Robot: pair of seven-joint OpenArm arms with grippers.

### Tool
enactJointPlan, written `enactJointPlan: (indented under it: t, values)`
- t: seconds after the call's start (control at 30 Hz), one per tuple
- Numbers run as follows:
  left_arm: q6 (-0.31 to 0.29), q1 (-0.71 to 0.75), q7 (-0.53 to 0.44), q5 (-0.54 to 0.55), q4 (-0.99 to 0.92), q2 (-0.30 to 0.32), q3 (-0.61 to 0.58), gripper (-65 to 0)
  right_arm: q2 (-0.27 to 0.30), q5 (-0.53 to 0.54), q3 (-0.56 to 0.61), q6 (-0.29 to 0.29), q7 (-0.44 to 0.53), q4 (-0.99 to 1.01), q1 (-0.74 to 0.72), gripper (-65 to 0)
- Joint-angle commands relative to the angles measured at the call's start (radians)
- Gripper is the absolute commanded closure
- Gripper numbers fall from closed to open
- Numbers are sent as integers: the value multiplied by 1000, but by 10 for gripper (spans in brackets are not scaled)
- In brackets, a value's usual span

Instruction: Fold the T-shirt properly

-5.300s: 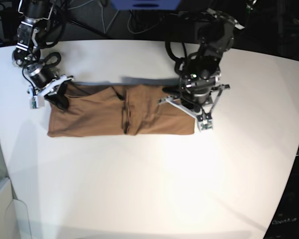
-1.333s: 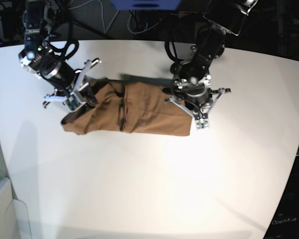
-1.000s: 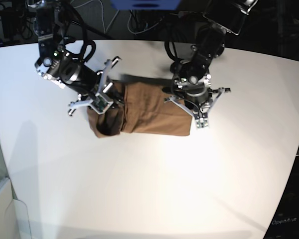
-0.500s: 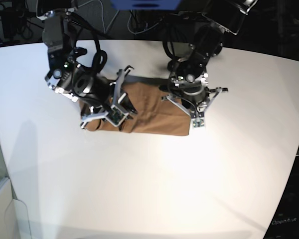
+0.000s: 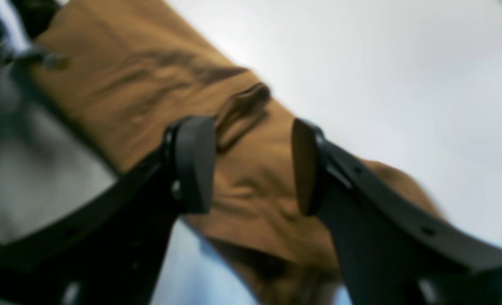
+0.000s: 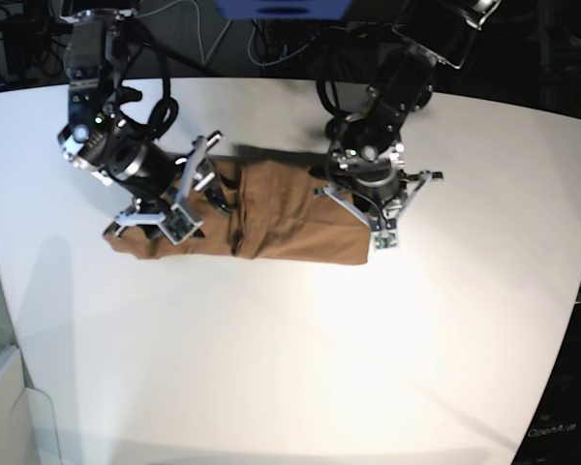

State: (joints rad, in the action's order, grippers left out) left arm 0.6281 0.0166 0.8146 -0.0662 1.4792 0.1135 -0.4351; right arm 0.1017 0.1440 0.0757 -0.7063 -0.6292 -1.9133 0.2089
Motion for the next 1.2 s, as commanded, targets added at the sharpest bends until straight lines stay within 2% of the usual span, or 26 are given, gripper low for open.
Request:
enactJointPlan:
  t: [0.0,0.17,0.43,0.5,0.6,1.17]
  values:
    - [-9,-2,32,30,2,-4,-1,-26,-12,15,-6,8,29,-24,-16,-297]
    - [-9,-2,32,30,2,-4,-1,-26,-20,13,-89,8,29,-19,-2,-302]
    - [-9,-2,32,30,1,-2,0,-26,13,15,-274,8,27,31,-7,-305]
    - [-9,-2,32,30,1,-2,0,-26,13,16,-311,8,25,70,-12,-331]
    - [-9,-2,32,30,1,-2,-1,-26,11,19,-348,8,18,145,-33,-371]
    - [-9,0,32,29,1,1,0,-26,23,18,-520,8,18,349,-125,-373]
